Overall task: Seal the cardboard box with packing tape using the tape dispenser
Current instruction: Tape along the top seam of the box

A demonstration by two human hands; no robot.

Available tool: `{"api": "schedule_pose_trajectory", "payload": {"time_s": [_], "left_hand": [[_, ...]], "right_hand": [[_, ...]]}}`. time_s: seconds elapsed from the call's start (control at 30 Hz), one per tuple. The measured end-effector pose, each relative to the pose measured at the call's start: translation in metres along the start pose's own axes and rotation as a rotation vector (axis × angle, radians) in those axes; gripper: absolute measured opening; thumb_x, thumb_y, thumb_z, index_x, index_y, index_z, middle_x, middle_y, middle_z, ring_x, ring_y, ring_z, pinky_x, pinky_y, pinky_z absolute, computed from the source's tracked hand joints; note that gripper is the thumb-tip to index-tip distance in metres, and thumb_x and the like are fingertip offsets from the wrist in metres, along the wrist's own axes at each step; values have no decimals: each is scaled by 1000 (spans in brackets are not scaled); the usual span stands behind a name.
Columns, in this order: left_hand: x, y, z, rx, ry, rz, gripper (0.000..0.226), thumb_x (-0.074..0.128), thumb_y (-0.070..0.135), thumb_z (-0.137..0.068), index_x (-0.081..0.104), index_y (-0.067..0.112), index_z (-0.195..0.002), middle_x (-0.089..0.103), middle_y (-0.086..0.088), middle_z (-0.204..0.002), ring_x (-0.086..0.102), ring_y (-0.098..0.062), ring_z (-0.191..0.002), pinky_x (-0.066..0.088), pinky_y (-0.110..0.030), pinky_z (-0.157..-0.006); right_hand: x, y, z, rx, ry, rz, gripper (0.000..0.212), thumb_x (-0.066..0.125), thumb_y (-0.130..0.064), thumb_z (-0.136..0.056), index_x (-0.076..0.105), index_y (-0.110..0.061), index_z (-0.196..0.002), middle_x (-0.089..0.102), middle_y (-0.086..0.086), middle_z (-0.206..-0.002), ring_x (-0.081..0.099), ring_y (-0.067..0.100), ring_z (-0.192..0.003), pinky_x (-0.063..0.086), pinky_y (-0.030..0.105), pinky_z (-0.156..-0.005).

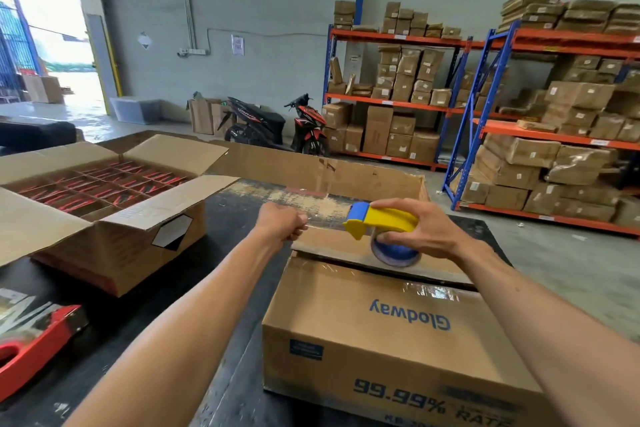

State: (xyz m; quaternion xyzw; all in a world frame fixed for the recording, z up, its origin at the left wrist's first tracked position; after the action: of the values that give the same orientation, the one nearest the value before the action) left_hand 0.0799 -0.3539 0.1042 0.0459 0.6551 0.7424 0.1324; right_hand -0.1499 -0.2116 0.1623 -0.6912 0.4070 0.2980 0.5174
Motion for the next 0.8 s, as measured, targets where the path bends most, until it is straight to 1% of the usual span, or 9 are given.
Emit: {"api": "schedule_pose_trajectory", "payload": {"time_s": [0.07,0.13,0.2,0.27,0.4,0.53,0.6,0.67,0.8], "left_hand": [[-6,-1,-2,-12,18,-8,11,60,-4,-91,71,-2,-87,63,-12,-67,54,-19,-59,46,-30,-57],[-11,-3,-2,-36,54,-10,14,56,-6,-90,69,-3,-84,62,-14,-68,51,-19,-55,43,-32,-58],[-19,-7,-5,-71,64,-7,14,54,-9,-87,67,-3,-82,61,-16,-69,48,-18,-50,41,-32,-56],[-27,-15,-5,-107,58,15,14,53,-11,-85,65,-5,-85,60,-18,-69,45,-17,-48,37,-29,-51],[-30,-43,-1,-153,93,26,9,61,-7,-83,70,-8,-86,60,-13,-64,43,-15,-44,37,-26,-45],[-32,-69,3,-122,154,-3,5,75,5,-81,77,1,-83,65,-7,-63,50,-13,-49,41,-24,-46],[-34,-72,8,-59,190,-72,6,79,12,-82,77,7,-80,68,-3,-67,56,-12,-56,48,-25,-51],[-36,-73,11,-1,229,-145,12,80,19,-84,75,12,-75,69,-2,-72,59,-13,-65,55,-30,-66],[-32,-77,16,30,221,-207,12,79,24,-86,74,17,-78,70,-1,-80,65,-15,-82,58,-37,-85]], "right_hand": [[0,5,-3,32,-20,-21,60,79,-55,-76,56,-54,-131,59,-6,-124,55,15,-109,49,37,-91],[12,7,-6,75,-67,-56,57,78,-57,-77,55,-59,-129,58,-12,-115,54,11,-103,45,33,-87],[29,10,-8,100,-116,-144,58,77,-59,-77,56,-59,-131,56,-18,-117,52,8,-106,41,30,-88],[44,12,-12,101,-164,-191,61,76,-62,-74,57,-56,-132,56,-16,-120,52,13,-112,40,31,-90],[60,14,-19,80,-240,-166,65,70,-74,-69,54,-61,-131,56,-8,-131,51,18,-120,42,44,-105],[67,13,-18,47,-218,-73,64,58,-85,-70,47,-68,-131,56,-5,-125,52,19,-113,44,44,-99],[72,8,-20,36,-214,-19,59,54,-88,-68,46,-72,-125,54,-3,-112,53,17,-103,46,40,-89],[73,4,-24,21,-211,35,55,54,-86,-71,45,-72,-123,52,-3,-103,52,14,-95,44,35,-79],[73,5,-26,-10,-205,99,62,52,-82,-75,47,-63,-133,51,-4,-100,51,13,-91,43,35,-78]]}}
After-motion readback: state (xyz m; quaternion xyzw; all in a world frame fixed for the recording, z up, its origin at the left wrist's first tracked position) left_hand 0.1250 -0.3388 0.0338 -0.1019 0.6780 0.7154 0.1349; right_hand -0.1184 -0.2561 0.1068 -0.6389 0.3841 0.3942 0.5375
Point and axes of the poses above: each hand's wrist, its own z-axis away from the middle knuckle, its own x-axis out of the palm, y = z × x, the point moved 7 cm from there along -z, towards the middle knuckle
